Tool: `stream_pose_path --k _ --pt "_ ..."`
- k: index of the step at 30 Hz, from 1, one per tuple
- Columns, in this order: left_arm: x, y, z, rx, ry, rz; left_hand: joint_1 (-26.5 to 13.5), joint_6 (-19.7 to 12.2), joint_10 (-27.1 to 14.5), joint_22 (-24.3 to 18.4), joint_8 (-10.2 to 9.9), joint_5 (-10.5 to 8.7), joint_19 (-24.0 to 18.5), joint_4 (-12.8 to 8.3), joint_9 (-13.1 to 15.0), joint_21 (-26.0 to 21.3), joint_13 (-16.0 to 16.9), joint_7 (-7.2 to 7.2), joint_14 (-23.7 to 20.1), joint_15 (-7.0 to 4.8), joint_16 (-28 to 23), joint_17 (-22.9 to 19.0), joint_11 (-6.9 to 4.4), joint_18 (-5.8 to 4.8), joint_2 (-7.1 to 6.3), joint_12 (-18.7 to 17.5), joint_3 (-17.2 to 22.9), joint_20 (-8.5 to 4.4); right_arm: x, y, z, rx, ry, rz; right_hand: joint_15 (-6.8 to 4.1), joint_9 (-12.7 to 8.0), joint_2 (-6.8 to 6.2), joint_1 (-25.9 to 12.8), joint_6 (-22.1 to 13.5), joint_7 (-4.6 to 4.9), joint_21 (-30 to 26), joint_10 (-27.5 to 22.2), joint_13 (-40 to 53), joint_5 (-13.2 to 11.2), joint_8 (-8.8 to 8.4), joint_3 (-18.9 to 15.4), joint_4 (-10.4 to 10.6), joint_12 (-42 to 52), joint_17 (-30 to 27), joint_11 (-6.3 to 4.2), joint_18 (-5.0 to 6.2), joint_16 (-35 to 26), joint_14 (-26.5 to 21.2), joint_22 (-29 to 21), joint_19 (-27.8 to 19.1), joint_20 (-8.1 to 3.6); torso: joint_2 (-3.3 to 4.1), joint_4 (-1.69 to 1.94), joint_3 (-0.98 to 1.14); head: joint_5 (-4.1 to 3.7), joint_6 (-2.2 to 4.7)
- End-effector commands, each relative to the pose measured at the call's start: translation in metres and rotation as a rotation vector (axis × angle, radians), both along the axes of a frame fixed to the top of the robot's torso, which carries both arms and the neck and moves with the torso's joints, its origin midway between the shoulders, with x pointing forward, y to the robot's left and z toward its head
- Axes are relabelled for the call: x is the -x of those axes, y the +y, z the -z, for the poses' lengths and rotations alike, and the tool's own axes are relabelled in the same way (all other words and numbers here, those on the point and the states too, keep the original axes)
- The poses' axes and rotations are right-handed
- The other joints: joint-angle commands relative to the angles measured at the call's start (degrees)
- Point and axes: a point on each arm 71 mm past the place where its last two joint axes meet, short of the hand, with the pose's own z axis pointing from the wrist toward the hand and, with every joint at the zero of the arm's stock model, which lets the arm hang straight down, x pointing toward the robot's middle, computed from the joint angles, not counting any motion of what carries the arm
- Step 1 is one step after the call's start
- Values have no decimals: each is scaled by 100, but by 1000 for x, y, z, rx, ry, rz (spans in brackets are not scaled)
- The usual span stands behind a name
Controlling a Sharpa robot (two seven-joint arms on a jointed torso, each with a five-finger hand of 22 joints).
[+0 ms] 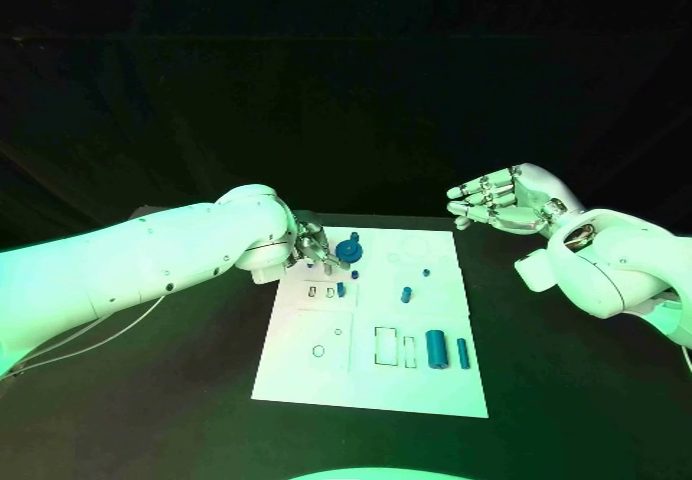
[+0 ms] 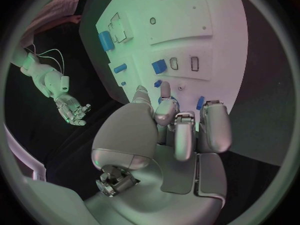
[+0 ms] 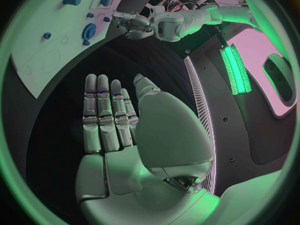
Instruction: Assemble the parts on the task board
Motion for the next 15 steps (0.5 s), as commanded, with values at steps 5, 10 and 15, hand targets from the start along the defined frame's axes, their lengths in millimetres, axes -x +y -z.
stream_pose_path --k 5,10,15 --pt "-2 -8 5 -111 23 32 -175 -99 9 41 65 -9 33 10 133 38 34 4 614 -29 18 1506 -19 -80 1 33 -82 1 0 0 -1 -13 -4 5 41 -18 -21 -86 -65 74 -121 -71 -68 57 -34 -6 -79 -37 -96 60 -22 -77 -103 -136 -43 84 2 -4 -4 -7 -43" --pt "-3 -14 8 -124 34 45 -248 -123 -1 76 88 -8 40 10 200 57 42 4 614 -27 18 1506 -17 -85 -22 35 -108 4 -1 1 -1 -12 -1 7 59 -21 -28 -114 -104 91 -162 -112 -92 74 -35 -17 -103 -38 -136 81 -23 -81 -140 -189 -60 102 3 -4 -4 -14 -61" --pt "-2 -19 11 -136 47 59 -258 -126 -5 100 94 -7 49 9 215 68 40 4 614 -27 18 1506 -17 -89 -26 32 -110 4 -2 2 0 -11 1 7 65 -22 -27 -126 -119 98 -178 -128 -102 84 -35 -22 -113 -38 -151 89 -23 -81 -153 -210 -65 109 1 -4 -8 -17 -80"
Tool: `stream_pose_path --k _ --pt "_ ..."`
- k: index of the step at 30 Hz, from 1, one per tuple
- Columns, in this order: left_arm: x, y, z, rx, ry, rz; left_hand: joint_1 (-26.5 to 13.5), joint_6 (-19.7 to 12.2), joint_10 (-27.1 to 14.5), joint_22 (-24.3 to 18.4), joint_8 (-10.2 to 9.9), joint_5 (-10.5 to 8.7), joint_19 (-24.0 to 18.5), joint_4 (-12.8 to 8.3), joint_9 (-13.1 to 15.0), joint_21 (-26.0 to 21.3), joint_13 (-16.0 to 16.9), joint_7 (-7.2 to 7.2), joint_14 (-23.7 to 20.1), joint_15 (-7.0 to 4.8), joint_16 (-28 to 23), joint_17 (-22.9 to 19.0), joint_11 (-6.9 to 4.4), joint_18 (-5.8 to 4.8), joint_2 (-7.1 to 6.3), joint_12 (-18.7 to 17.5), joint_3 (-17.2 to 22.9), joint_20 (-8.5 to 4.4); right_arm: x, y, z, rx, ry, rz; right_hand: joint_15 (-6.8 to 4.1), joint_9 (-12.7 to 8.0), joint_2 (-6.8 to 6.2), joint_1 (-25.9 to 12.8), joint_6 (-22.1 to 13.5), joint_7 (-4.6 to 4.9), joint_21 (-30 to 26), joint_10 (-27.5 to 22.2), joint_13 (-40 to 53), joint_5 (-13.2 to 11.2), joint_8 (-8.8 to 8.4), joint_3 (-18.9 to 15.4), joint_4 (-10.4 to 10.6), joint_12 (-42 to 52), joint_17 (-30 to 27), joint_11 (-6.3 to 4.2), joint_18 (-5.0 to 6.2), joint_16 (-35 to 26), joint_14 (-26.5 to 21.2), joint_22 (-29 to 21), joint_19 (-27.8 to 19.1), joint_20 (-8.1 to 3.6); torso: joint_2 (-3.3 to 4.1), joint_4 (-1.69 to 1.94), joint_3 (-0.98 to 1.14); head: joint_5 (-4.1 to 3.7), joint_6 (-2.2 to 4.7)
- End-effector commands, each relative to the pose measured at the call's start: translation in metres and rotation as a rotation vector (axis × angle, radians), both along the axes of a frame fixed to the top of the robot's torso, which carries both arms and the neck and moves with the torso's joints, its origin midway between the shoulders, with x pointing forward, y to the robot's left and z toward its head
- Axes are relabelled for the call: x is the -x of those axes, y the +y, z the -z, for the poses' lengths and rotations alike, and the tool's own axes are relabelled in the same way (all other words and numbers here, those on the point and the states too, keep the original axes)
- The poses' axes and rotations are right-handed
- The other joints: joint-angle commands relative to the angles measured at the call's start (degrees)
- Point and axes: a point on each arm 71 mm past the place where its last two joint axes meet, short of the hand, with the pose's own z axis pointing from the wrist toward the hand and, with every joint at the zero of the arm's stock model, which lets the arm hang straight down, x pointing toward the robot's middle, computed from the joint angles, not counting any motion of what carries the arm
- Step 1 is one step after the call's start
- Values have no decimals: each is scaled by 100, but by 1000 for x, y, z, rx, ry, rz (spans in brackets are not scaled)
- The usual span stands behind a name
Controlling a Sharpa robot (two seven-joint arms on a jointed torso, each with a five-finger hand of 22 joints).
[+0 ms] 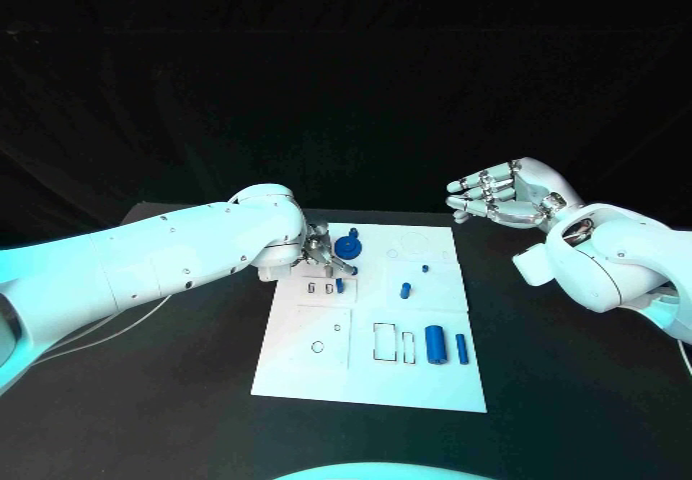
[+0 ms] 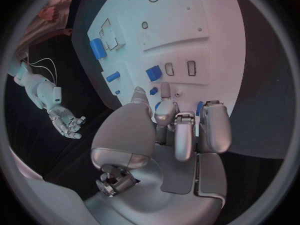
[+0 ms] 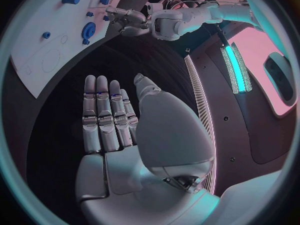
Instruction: Assemble the parts on the task board
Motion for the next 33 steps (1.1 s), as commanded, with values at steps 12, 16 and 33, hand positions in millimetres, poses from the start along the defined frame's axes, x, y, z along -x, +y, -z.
stream_pose_path --k 12,16,33 --pt "0 -5 5 -58 44 36 -1 -70 -12 58 56 2 56 -6 82 65 14 -1 614 -28 18 1507 -21 -95 18 36 10 7 -1 1 0 -1 0 -1 3 -8 6 -86 -41 14 -59 -62 -19 54 -31 -6 -31 -34 -26 14 -22 -34 -53 -34 1 47 -1 1 0 8 -50" --pt "1 -6 6 -60 50 42 36 -80 -8 71 70 4 57 -5 123 73 31 -4 614 -29 18 1507 -23 -97 38 49 39 7 -1 2 0 -2 2 -2 3 -8 6 -86 -41 14 -59 -62 -19 54 -31 -6 -31 -34 -26 14 -22 -34 -53 -34 1 47 3 -1 2 18 -49" --pt "4 -11 9 -48 71 53 138 -104 -8 99 101 5 57 -12 216 91 47 -11 614 -32 18 1507 -29 -100 64 57 99 8 -3 3 1 0 5 -1 6 -5 26 -109 -45 15 -74 -67 -26 87 -25 -7 -34 -28 -43 15 -20 -31 -59 -60 2 53 -1 2 5 18 -69"
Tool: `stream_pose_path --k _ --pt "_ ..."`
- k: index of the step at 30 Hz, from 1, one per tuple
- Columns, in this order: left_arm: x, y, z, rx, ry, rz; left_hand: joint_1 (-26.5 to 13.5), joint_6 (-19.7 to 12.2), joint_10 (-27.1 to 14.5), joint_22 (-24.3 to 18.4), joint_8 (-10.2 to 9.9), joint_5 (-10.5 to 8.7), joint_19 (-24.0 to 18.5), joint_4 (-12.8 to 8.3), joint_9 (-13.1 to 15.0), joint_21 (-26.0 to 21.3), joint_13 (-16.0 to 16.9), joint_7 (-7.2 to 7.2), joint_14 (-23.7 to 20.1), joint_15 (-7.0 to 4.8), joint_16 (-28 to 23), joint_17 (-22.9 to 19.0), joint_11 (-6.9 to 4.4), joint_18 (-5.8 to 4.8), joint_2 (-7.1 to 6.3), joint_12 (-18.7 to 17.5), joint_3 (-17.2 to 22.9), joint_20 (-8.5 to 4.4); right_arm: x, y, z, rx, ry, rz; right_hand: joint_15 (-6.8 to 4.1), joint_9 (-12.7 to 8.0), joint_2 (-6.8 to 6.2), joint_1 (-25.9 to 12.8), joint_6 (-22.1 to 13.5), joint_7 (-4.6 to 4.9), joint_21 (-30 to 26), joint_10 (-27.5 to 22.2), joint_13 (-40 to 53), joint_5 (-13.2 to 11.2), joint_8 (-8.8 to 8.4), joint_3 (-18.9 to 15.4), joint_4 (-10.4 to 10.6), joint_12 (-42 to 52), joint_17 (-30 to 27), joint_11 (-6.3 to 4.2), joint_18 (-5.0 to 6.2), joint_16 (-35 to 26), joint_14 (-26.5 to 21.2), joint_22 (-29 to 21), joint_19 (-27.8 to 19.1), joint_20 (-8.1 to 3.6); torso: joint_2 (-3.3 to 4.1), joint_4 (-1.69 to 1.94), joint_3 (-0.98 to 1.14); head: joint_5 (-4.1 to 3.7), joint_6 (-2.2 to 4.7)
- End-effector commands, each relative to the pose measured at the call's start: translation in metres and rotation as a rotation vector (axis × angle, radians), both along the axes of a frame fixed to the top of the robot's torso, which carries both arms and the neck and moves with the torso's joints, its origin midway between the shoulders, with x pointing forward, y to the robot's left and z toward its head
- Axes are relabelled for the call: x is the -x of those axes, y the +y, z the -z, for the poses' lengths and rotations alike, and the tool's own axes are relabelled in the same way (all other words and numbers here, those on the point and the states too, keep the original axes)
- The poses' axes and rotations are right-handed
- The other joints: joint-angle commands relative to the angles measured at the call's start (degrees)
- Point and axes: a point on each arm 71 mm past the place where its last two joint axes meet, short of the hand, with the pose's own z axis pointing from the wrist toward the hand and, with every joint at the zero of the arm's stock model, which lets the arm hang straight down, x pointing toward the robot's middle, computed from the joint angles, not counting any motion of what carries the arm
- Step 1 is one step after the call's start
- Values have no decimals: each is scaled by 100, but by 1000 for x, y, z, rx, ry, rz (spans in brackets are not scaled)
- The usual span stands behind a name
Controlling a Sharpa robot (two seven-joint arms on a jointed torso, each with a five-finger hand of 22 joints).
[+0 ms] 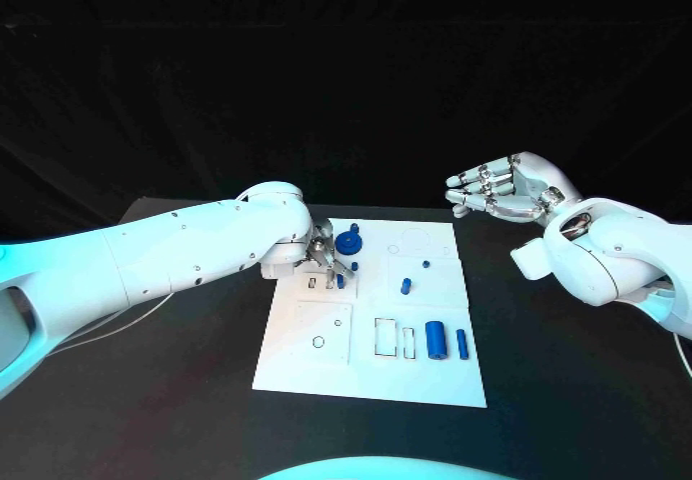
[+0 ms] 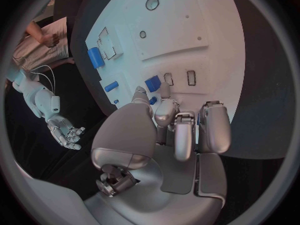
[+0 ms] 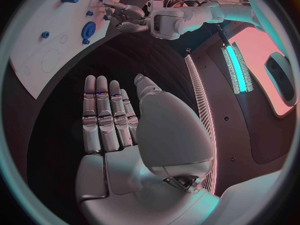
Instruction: Assemble the parts on the task board
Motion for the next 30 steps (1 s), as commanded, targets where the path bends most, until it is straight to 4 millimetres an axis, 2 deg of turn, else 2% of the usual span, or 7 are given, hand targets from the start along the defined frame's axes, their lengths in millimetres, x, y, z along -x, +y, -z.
stream_pose_path --k 1,10,14,21,30 --pt "2 -4 1 0 24 17 94 -47 -10 6 35 5 36 0 28 21 4 10 614 -33 18 1509 -30 -100 7 18 58 -13 0 1 0 1 2 -5 -15 -6 19 -57 -44 14 -24 -46 -7 20 -25 -7 -34 -28 -9 -6 -19 -31 -39 -5 2 53 3 -2 3 10 1" --pt "2 -5 1 15 32 13 466 -130 -44 29 47 20 23 -22 179 38 -18 6 614 -38 18 1509 -36 -101 152 -25 314 -12 0 2 1 1 5 -9 -14 -5 27 -63 -43 13 -29 -45 -9 35 -23 -6 -36 -25 -15 -7 -19 -31 -42 -14 2 55 4 0 2 3 -2" --pt "3 -6 2 24 39 13 669 -167 -68 47 37 23 20 -20 243 48 -40 3 614 -40 18 1509 -40 -102 140 -61 471 -13 -1 3 1 1 7 -12 -14 -5 27 -63 -43 13 -29 -45 -9 35 -23 -6 -36 -25 -15 -7 -19 -31 -42 -14 2 55 3 -3 3 -4 -3" --pt "3 -7 2 31 48 14 724 -181 -80 55 28 22 19 -11 266 52 -58 6 614 -38 18 1509 -38 -103 114 -83 526 -12 -1 4 2 2 11 -16 -14 -4 30 -66 -43 12 -33 -44 -10 42 -22 -6 -38 -23 -19 -7 -19 -31 -45 -19 2 56 3 -2 4 -9 -1" --pt "3 -7 3 35 53 12 1090 -268 -174 60 -68 39 1 -19 320 55 -180 15 614 -37 18 1509 -34 -101 54 -233 912 -8 -1 4 2 3 15 -20 -12 -3 35 -73 -42 11 -38 -40 -10 49 -19 -7 -39 -19 -25 -9 -19 -32 -50 -28 0 58 1 -3 4 -8 7"
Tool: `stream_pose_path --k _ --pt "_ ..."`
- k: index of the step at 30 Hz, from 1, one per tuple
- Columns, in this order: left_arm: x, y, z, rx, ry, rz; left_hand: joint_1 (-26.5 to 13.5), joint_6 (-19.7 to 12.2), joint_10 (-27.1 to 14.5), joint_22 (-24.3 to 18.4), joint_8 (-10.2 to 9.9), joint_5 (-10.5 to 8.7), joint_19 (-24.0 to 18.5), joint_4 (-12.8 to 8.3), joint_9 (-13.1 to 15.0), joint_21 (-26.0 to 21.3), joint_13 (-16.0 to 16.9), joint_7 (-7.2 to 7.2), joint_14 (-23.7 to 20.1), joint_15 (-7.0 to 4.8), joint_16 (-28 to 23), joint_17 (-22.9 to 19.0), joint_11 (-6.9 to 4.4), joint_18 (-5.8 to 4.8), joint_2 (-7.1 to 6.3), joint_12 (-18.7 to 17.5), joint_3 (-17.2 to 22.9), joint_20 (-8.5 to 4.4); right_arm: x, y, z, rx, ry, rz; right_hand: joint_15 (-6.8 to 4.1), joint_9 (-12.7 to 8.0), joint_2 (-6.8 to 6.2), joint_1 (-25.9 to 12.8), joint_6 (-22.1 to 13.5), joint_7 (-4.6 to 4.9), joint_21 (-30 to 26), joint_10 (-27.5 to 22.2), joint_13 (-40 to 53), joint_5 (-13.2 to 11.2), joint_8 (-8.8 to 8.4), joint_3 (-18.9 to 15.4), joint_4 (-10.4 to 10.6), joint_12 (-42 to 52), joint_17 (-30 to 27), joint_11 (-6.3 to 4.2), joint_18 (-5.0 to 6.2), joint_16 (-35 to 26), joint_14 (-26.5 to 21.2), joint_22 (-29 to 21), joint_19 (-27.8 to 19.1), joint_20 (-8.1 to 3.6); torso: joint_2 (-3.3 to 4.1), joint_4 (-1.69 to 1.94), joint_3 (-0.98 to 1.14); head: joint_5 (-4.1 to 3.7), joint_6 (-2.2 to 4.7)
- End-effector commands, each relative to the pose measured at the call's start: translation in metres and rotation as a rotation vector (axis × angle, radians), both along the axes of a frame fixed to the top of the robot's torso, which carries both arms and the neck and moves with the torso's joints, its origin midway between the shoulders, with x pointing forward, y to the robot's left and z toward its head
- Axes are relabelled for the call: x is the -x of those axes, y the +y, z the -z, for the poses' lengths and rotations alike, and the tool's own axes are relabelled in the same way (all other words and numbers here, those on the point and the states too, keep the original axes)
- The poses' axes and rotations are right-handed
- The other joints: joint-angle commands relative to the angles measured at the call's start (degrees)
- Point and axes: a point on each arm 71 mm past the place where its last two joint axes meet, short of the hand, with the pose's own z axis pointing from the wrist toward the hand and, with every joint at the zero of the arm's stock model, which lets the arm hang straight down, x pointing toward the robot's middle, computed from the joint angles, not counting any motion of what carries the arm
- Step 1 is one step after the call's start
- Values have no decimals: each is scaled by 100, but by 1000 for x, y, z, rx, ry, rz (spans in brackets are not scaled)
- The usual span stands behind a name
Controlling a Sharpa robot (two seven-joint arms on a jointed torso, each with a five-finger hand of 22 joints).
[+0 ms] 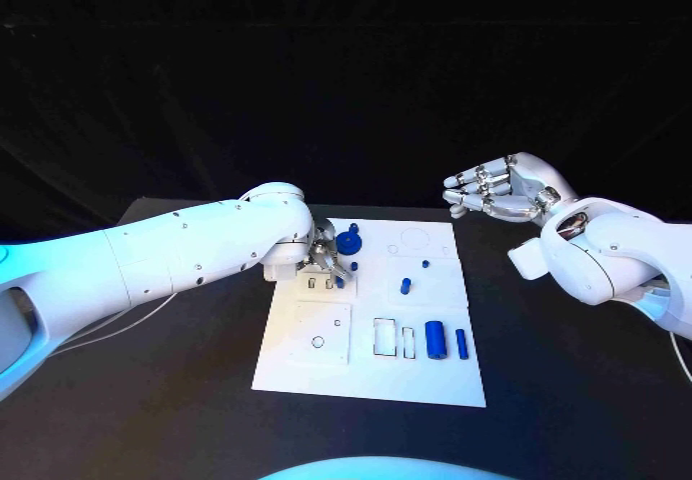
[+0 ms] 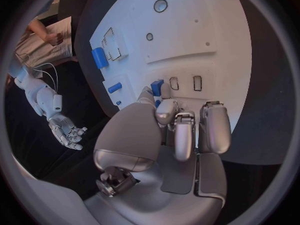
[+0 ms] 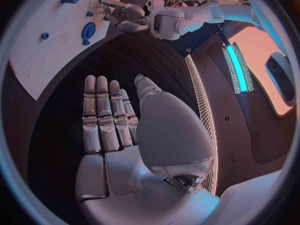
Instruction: Assemble the parts on the task board
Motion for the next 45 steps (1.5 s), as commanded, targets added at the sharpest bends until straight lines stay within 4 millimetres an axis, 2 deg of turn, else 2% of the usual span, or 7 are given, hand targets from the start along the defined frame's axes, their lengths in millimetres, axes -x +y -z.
stream_pose_path --k 1,8,11,13,17,24,45 --pt "2 -3 1 12 23 11 198 -82 -62 2 -83 43 -4 1 8 32 -51 9 614 -36 18 1508 3 -100 -32 -77 221 -8 0 2 1 2 8 -17 9 -4 11 -49 -42 12 -39 -40 -6 28 -19 -7 -40 -19 -5 -8 -19 -32 -29 -4 0 58 -3 0 -1 -3 10" --pt "2 -2 1 33 27 0 767 -128 -135 11 -213 87 -14 -42 12 35 -134 9 614 -58 18 1508 -9 -99 -188 -210 1062 -24 0 1 1 2 10 -16 11 -3 13 -58 -43 12 -46 -37 -7 34 -19 -10 -40 -16 -11 -8 -20 -34 -36 -14 -3 61 5 4 0 -14 26" --pt "3 -1 1 58 31 -15 1065 -145 -143 18 -251 105 -19 -97 53 37 -171 41 614 -45 18 1508 14 -100 -390 -275 1796 -23 0 1 2 3 12 -16 12 -3 14 -62 -45 12 -50 -38 -8 40 -19 -11 -41 -16 -15 -8 -20 -34 -40 -19 -5 62 3 4 -1 -7 20" --pt "4 -1 1 73 33 -25 1069 -129 -109 32 -242 98 -21 -73 130 44 -176 65 614 -18 18 1508 69 -100 -696 -291 2542 -1 0 0 2 3 12 -15 12 -3 14 -62 -45 12 -50 -38 -8 40 -19 -11 -41 -16 -15 -8 -20 -34 -40 -19 -5 62 2 7 -1 -7 16" --pt "5 3 0 121 39 -60 717 -102 -40 61 -177 57 -20 -166 320 59 -169 88 614 9 18 1508 71 -102 -1209 -280 3773 29 -1 -1 2 5 14 -12 14 -3 14 -67 -49 13 -56 -40 -10 51 -20 -13 -45 -16 -22 -6 -19 -34 -45 -28 -8 64 5 10 1 5 17" --pt "9 13 -3 220 49 -144 -69 -101 66 101 -31 10 -9 -705 673 80 -120 94 614 -21 18 1508 40 -112 -1510 -226 4857 36 -2 -2 3 6 16 -7 16 -3 12 -73 -53 15 -62 -43 -12 60 -20 -17 -48 -16 -27 -5 -20 -34 -51 -36 -10 66 5 14 7 24 8" --pt "17 30 4 147 -115 -174 -426 -33 223 178 98 -6 32 -1092 878 114 64 34 614 -39 18 1508 -3 -119 -1606 -31 5097 -1 -1 -4 4 7 19 -5 21 -3 7 -94 -60 18 -75 -48 -16 70 -20 -29 -52 -15 -41 0 -20 -35 -64 -56 -16 71 -1 10 9 71 -46"
